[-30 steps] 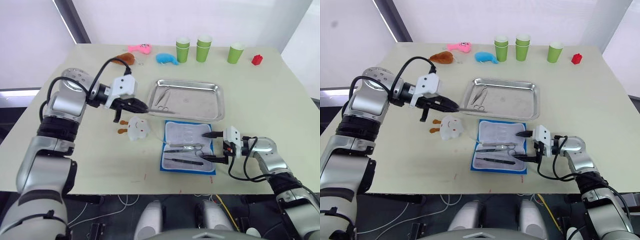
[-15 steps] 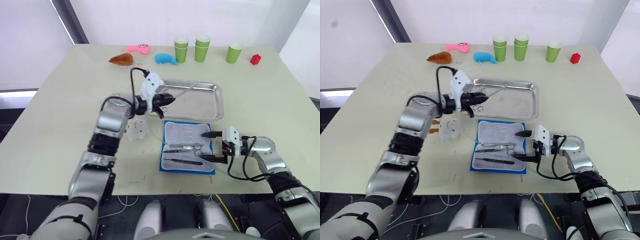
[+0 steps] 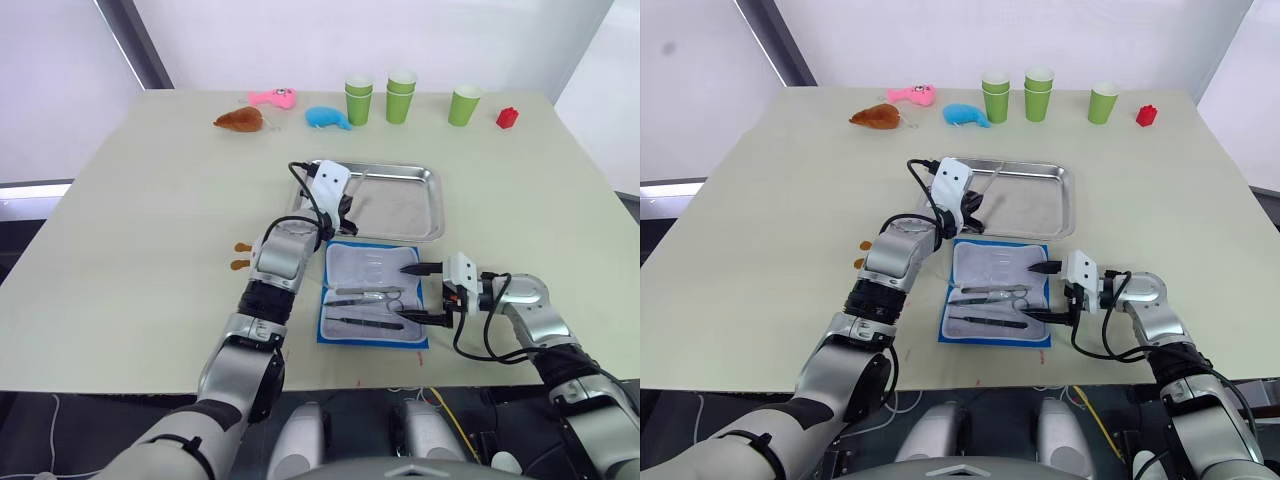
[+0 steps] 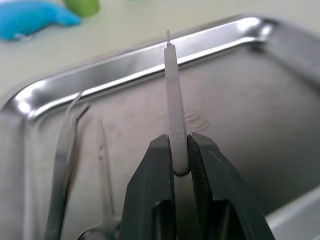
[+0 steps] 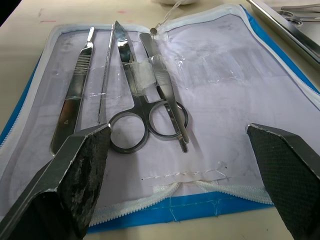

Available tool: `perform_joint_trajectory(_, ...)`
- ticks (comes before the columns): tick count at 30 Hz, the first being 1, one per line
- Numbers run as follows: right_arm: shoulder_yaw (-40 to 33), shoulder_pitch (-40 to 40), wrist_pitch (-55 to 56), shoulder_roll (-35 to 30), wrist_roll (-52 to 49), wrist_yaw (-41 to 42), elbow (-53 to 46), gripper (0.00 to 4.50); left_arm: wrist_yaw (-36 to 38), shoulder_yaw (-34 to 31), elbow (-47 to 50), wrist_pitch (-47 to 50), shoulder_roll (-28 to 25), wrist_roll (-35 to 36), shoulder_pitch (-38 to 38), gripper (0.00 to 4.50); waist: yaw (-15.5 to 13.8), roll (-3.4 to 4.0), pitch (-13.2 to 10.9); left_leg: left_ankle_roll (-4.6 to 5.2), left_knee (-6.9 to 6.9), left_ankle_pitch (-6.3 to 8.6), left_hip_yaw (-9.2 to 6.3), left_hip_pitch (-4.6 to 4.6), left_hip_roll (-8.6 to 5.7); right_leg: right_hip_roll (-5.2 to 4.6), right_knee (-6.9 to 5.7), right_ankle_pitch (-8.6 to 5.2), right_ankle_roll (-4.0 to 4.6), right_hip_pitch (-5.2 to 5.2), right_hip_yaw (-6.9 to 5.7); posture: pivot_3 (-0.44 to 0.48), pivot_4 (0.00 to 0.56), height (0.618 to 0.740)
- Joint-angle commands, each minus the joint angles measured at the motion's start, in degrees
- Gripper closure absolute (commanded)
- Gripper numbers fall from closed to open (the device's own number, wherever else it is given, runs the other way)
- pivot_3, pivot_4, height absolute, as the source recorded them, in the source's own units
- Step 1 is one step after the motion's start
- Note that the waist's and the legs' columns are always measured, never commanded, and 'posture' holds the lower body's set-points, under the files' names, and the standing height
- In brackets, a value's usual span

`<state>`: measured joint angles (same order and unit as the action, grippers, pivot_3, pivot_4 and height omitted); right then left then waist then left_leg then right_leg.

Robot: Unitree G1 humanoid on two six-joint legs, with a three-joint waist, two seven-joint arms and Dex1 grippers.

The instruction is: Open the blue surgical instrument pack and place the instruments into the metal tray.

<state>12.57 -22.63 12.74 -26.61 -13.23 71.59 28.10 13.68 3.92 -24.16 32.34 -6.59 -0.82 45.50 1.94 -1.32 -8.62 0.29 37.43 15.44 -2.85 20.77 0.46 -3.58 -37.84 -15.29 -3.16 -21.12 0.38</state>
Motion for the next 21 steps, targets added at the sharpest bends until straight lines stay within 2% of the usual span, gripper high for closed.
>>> perform_joint_trajectory(1, 4.15, 3.82, -1.87, -0.55, 6.42, -0.67, 5.07, 0.00, -4.54, -2.49, -1.78, 1.88, 1.40, 0.17, 3.46, 4.45, 0.05, -0.02, -0.01, -0.01, 0.01, 0.00, 0.02, 0.00, -0.01, 0.00, 0.01, 0.00, -0.01, 0.00, 0.02, 0.000, 0.150, 0.739)
perform_joint_trajectory(11, 4.08, 4.05, -1.96, -0.31, 6.32, -1.15, 4.70, 0.00, -9.37, -6.93, -2.84, 7.92, 3.74, 2.34, 4.03, 4.45, 0.09, -0.03, -0.01, -0.11, -0.01, -0.05, -0.02, 0.00, -0.01, 0.00, 0.01, 0.00, -0.01, 0.00, -0.02, 0.000, 0.150, 0.739)
perform_joint_trajectory(21, 4.05, 4.42, -2.05, -0.17, 6.15, -1.62, 4.27, 0.00, -9.77, -6.57, -2.08, 9.46, 4.59, 2.91, 3.09, 4.45, 0.08, -0.03, 0.00, -0.32, -0.04, -0.17, -0.06, -0.02, -0.01, 0.00, 0.00, 0.00, -0.02, 0.02, -0.05, 0.000, 0.150, 0.739)
